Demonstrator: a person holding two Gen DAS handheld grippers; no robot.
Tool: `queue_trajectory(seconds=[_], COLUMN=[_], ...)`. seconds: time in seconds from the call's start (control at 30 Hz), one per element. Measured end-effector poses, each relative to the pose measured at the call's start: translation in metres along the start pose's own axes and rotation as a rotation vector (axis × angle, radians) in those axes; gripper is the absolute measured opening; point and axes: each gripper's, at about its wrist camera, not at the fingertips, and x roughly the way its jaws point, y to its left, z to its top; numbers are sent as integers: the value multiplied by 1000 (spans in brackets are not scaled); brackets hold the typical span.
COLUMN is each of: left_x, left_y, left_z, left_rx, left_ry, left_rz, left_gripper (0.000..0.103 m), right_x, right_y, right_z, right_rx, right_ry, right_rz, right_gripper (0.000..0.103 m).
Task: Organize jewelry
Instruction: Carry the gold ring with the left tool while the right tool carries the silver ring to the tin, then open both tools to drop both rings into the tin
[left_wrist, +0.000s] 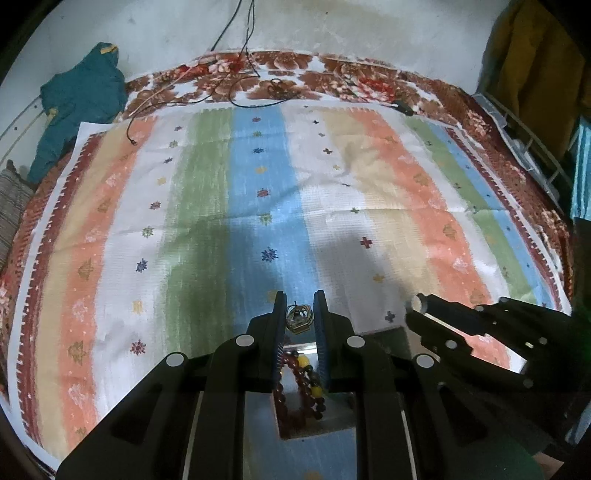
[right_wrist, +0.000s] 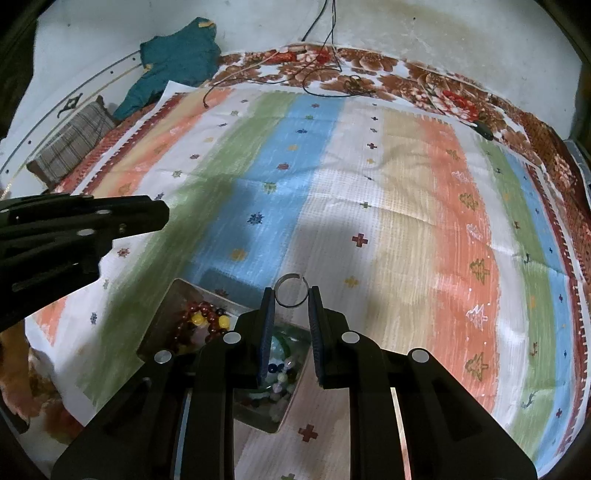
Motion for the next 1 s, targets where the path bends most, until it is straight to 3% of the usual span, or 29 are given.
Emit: queue_trajectory(seconds=[0.5, 0.8, 0.87, 0.9, 0.93, 1.0], left_x=[-24, -25, -26, -26, -26, -26], left_y=[-21, -21, -19, -16, -13, -9], left_z=[-28, -34, -35, -34, -33, -34], left_rx=[56, 36, 18, 5, 0, -12], left_ry=[-18, -6, -15, -22, -28, -34], left_rz=[-28, -34, -51, -51, -39, -23], left_gripper=[14, 15, 21, 34, 35, 35], right_x=[-14, -15, -14, -15, -17, -20], right_y=[16, 22, 22, 21, 20, 17], right_z=[-16, -23, -23, -24, -24, -25], right_rx=[-38, -53, -57, -59, -62, -53], right_ry=[4, 12, 12, 8, -2, -9], right_rz=[46, 68, 60, 53, 45, 43], right_gripper=[19, 19, 22, 30, 37, 39])
